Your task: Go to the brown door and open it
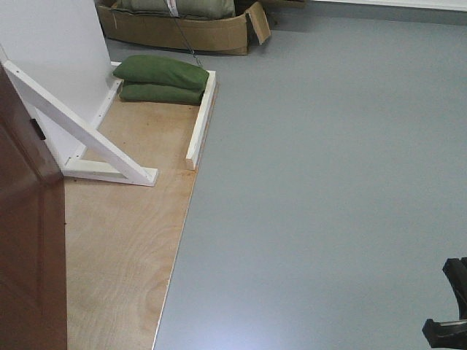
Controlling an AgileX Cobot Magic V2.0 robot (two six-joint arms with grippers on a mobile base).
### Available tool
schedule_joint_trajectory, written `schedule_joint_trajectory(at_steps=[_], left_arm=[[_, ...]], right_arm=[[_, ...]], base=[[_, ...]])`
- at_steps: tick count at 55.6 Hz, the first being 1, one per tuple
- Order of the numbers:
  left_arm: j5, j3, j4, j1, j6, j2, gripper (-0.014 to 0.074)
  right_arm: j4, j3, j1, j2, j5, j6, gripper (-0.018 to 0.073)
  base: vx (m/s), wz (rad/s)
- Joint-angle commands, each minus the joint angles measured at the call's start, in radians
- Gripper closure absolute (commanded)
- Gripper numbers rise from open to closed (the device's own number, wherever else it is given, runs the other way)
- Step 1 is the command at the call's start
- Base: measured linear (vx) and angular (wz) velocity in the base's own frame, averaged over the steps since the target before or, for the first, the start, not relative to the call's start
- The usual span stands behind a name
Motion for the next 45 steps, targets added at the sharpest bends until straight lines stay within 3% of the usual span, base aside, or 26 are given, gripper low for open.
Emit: schedule_joint_trajectory(at_steps=[1,15,23,29,45], left_arm=[[-0.096,-0.030,0.013,-0.001,0.005,-0.012,0.0603],[-0.275,-0.210,0.012,-0.001,-0.010,0.127,0.0603],[-0.278,-0.408,0.014,-0.001,-0.099,0.238,0.0603],[-0.279,-0.534,0.014,0.004,-0.098,0.312,0.0603],[-0.246,-0.794,0.016,0.109,-0.025,0.448,0.0603]], right_arm=[[-0.003,0.003,0.001,-0.006,-0.077,-0.008,0.0559],[-0.003,0.003,0.001,-0.006,-0.077,-0.008,0.0559],[-0.003,0.003,0.001,-0.006,-0.077,-0.008,0.0559],[-0.003,0.003,0.001,-0.006,-0.077,-0.008,0.0559],[-0.003,0.003,0.001,-0.006,-0.077,-0.008,0.0559]], base=[[0.00,0.00],[0.00,0.00],[0.00,0.00],[0.00,0.00],[0.00,0.00]])
